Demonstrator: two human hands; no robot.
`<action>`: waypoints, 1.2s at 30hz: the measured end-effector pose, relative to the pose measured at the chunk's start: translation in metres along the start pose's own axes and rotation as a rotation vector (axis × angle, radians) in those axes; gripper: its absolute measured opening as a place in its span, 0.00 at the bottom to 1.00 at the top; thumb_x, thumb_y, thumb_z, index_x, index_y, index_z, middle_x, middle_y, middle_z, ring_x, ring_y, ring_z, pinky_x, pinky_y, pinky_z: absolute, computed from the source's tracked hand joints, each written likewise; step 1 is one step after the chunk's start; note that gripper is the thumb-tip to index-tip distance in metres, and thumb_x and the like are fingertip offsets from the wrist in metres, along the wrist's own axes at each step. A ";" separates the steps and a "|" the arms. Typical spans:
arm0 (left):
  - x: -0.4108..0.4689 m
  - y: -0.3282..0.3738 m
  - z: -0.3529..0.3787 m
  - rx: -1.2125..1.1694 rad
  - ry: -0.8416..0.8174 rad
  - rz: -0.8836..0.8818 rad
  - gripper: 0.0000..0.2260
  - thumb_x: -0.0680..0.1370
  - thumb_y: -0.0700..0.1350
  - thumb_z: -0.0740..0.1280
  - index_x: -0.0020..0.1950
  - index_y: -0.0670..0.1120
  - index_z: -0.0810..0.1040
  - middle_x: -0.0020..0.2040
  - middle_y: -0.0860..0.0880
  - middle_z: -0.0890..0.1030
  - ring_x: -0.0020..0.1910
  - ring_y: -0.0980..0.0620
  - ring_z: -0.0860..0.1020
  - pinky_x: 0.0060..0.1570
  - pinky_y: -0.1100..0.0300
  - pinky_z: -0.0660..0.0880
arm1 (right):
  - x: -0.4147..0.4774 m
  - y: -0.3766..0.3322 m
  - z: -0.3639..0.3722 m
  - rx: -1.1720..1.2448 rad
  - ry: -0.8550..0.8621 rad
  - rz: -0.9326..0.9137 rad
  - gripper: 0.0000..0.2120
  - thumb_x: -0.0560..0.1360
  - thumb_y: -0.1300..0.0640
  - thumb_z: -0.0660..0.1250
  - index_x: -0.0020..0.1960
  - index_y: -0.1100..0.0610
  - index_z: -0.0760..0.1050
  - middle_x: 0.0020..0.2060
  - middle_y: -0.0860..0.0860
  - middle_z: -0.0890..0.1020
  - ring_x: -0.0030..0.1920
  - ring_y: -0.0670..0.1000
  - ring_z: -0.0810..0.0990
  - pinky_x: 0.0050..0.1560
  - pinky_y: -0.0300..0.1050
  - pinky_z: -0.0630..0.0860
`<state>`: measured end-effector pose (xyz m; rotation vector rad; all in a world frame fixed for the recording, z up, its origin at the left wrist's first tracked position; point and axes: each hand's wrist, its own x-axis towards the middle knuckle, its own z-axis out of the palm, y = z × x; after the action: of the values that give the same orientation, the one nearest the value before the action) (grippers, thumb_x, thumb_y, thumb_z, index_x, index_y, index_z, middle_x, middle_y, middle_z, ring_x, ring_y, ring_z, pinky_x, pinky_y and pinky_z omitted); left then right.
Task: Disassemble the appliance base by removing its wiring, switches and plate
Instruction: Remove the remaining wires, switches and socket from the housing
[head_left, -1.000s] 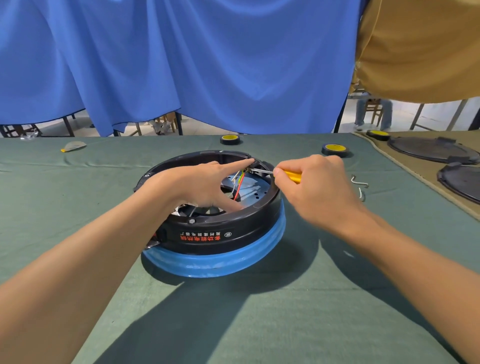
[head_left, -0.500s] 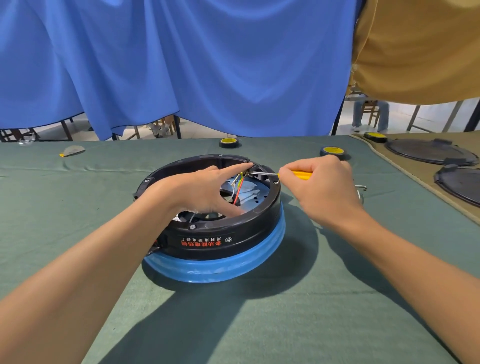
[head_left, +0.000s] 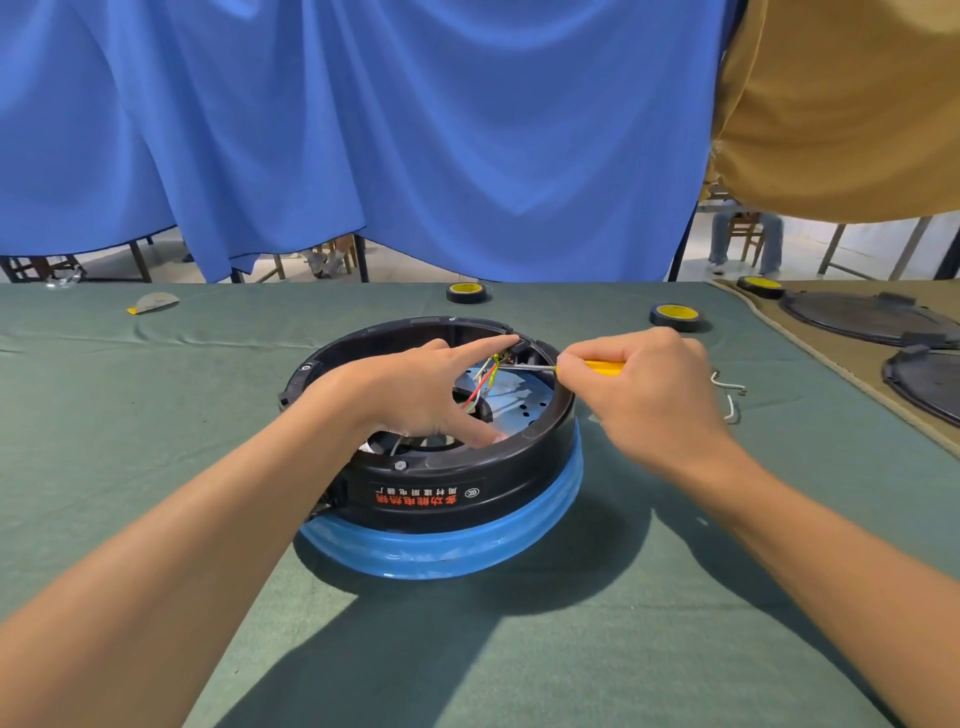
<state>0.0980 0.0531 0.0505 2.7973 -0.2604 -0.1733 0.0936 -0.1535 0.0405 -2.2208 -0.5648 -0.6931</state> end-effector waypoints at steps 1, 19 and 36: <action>0.000 -0.001 0.000 0.000 0.001 -0.001 0.41 0.70 0.60 0.70 0.72 0.75 0.44 0.56 0.51 0.68 0.44 0.50 0.76 0.39 0.57 0.69 | -0.003 -0.001 0.000 -0.018 0.013 -0.025 0.14 0.72 0.53 0.64 0.35 0.61 0.78 0.29 0.60 0.72 0.30 0.49 0.61 0.38 0.44 0.69; 0.001 0.000 -0.001 0.003 0.001 -0.007 0.41 0.72 0.60 0.70 0.72 0.74 0.44 0.54 0.51 0.67 0.44 0.48 0.78 0.41 0.56 0.70 | 0.009 -0.006 -0.004 -0.072 0.001 -0.053 0.17 0.71 0.55 0.63 0.29 0.64 0.67 0.28 0.57 0.60 0.32 0.50 0.56 0.36 0.50 0.64; -0.001 0.002 0.001 -0.023 -0.017 -0.014 0.41 0.71 0.61 0.71 0.71 0.74 0.44 0.57 0.51 0.67 0.51 0.47 0.76 0.51 0.52 0.73 | 0.004 -0.003 -0.005 0.121 0.000 0.181 0.10 0.68 0.53 0.68 0.34 0.57 0.83 0.28 0.57 0.80 0.32 0.49 0.72 0.37 0.48 0.74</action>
<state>0.0971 0.0515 0.0504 2.7769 -0.2420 -0.2015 0.0933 -0.1547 0.0473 -2.1272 -0.3886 -0.5512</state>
